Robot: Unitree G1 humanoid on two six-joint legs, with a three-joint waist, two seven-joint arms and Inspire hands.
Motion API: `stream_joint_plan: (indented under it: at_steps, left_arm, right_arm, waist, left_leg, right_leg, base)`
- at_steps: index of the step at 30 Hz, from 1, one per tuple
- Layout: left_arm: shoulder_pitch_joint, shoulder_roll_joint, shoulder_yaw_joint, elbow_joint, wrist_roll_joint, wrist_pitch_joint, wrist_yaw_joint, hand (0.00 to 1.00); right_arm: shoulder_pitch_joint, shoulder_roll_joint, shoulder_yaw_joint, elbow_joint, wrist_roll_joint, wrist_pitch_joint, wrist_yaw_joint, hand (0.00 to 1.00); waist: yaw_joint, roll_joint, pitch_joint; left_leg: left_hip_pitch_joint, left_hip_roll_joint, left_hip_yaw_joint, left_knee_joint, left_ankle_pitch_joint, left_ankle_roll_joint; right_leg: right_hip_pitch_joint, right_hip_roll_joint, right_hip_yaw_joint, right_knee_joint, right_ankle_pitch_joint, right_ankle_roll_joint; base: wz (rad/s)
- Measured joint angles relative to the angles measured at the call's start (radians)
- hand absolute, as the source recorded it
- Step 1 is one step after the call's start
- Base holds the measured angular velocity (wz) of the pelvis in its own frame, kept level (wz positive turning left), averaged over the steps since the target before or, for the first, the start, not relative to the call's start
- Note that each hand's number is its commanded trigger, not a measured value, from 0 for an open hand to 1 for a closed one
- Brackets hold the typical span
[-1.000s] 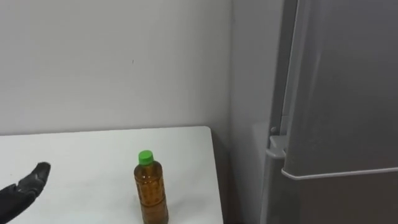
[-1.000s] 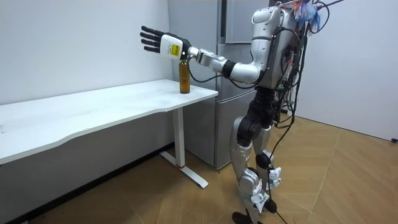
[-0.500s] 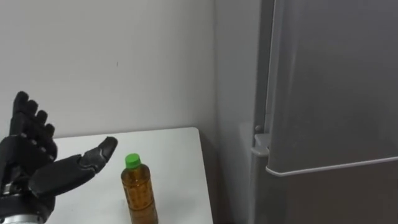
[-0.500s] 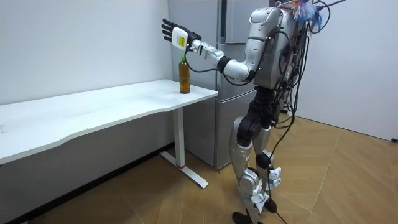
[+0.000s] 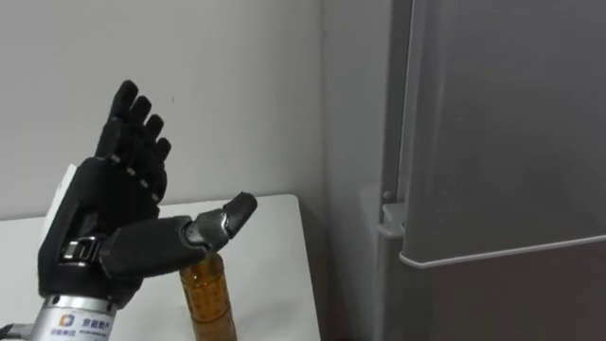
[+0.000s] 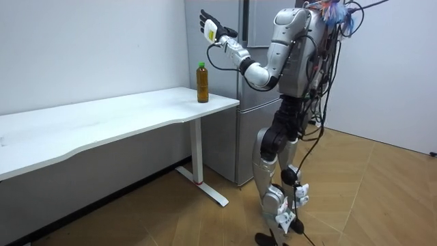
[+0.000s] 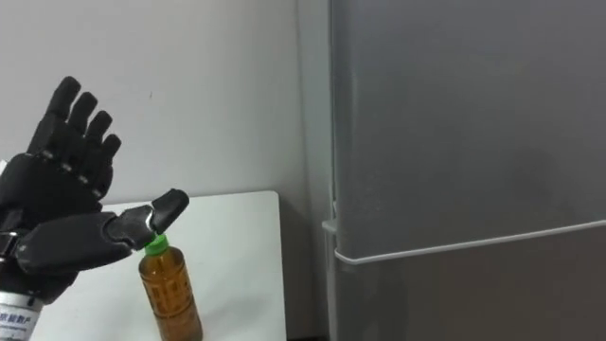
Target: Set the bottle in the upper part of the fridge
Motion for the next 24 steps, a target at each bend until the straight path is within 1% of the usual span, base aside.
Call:
stream_joint_plan:
  at_steps: [2, 3, 6, 8, 9, 12, 14, 15, 19, 20, 24]
  left_arm:
    - [0.0, -0.003, -0.003, -0.005, -0.001, 0.004, -0.021, 0.0]
    - [-0.003, -0.007, -0.012, -0.014, -0.001, 0.004, -0.026, 0.0]
    - [-0.015, -0.012, -0.035, -0.038, -0.003, 0.01, -0.047, 0.0]
    - [-0.028, -0.012, -0.061, -0.059, -0.025, 0.015, -0.062, 0.0]
    - [-0.033, -0.012, -0.076, -0.072, -0.043, 0.016, -0.076, 0.0]
    - [-0.036, -0.012, -0.103, -0.08, -0.065, 0.017, -0.111, 0.0]
    - [-0.037, -0.014, -0.108, -0.08, -0.064, 0.019, -0.126, 0.0]
    - [-0.041, -0.02, -0.111, -0.08, -0.063, 0.02, -0.134, 0.0]
    - [-0.066, -0.047, -0.123, -0.08, -0.063, 0.021, -0.147, 0.0]
    - [-0.069, -0.048, -0.127, -0.08, -0.063, 0.021, -0.149, 0.0]
    - [-0.084, -0.047, -0.15, -0.081, -0.062, 0.021, -0.174, 0.0]
  right_arm:
    - [0.0, 0.0, 0.0, 0.0, 0.0, -0.001, 0.001, 0.0]
    - [-0.001, 0.0, -0.001, 0.0, 0.0, -0.001, 0.001, 0.0]
    - [-0.008, 0.0, 0.0, 0.004, 0.0, 0.0, 0.0, 0.0]
    - [-0.01, -0.001, 0.002, 0.005, 0.0, 0.0, 0.0, 0.0]
    - [-0.011, -0.002, 0.002, 0.005, 0.0, 0.0, 0.0, 0.0]
    - [-0.011, -0.003, -0.001, 0.005, 0.001, -0.003, 0.0, 0.0]
    - [-0.017, -0.004, -0.001, 0.007, 0.001, -0.006, 0.0, 0.0]
    - [-0.023, -0.005, -0.001, 0.016, 0.001, -0.008, 0.0, 0.0]
    - [-0.041, -0.005, 0.001, 0.038, -0.003, -0.009, 0.002, 0.0]
    - [-0.041, -0.005, 0.001, 0.038, -0.003, -0.009, 0.003, 0.0]
    - [-0.046, -0.005, 0.012, 0.04, -0.004, -0.011, 0.011, 0.0]
  waist:
    - [-0.002, 0.001, -0.0016]
    - [-0.003, 0.004, -0.0049]
    - [-0.009, 0.005, -0.0054]
    - [-0.013, 0.009, -0.0069]
    - [-0.017, 0.012, -0.009]
    - [-0.029, 0.016, -0.0092]
    - [-0.035, 0.022, -0.0064]
    - [-0.047, 0.023, -0.0056]
    - [-0.051, 0.02, -0.0016]
    - [-0.051, 0.019, -0.001]
    - [-0.051, 0.007, 0.0066]
  left_leg:
    - [-0.008, 0.0, -0.002, 0.003, 0.0, 0.0]
    - [-0.015, 0.0, -0.002, 0.005, 0.0, 0.0]
    - [-0.02, 0.0, -0.004, 0.008, 0.0, 0.0]
    - [-0.025, 0.0, -0.004, 0.008, 0.0, 0.0]
    - [-0.029, 0.0, -0.004, 0.008, 0.0, 0.0]
    - [-0.027, 0.0, -0.001, 0.008, 0.001, 0.0]
    - [-0.027, 0.0, 0.0, 0.008, 0.001, 0.0]
    - [-0.028, 0.0, 0.0, 0.008, 0.001, 0.0]
    - [-0.029, 0.001, 0.001, 0.008, 0.001, 0.0]
    - [-0.029, 0.001, 0.001, 0.008, 0.001, 0.0]
    - [-0.029, -0.001, 0.002, 0.009, 0.001, 0.0]
  right_leg:
    - [-0.006, 0.0, 0.0, 0.0, 0.0, 0.0]
    - [-0.013, 0.0, 0.0, 0.001, 0.001, -0.001]
    - [-0.015, 0.001, 0.0, 0.0, 0.001, -0.001]
    - [-0.02, 0.0, 0.001, 0.0, 0.001, -0.001]
    - [-0.026, 0.0, 0.002, 0.001, 0.001, -0.001]
    - [-0.029, 0.0, 0.004, 0.0, 0.001, -0.002]
    - [-0.029, 0.0, 0.004, -0.001, 0.001, -0.001]
    - [-0.031, 0.0, 0.004, -0.001, 0.001, -0.002]
    - [-0.033, 0.001, 0.005, -0.001, 0.001, -0.002]
    - [-0.033, 0.001, 0.005, -0.001, 0.001, -0.002]
    - [-0.035, -0.001, 0.008, -0.003, 0.0, -0.001]
  base:
    - [0.0]
    - [0.0]
    - [0.0]
    - [0.0]
    - [0.0]
    - [-0.04]
    - [0.0]
    - [0.0]
    - [0.0]
    - [0.0]
    - [0.0]
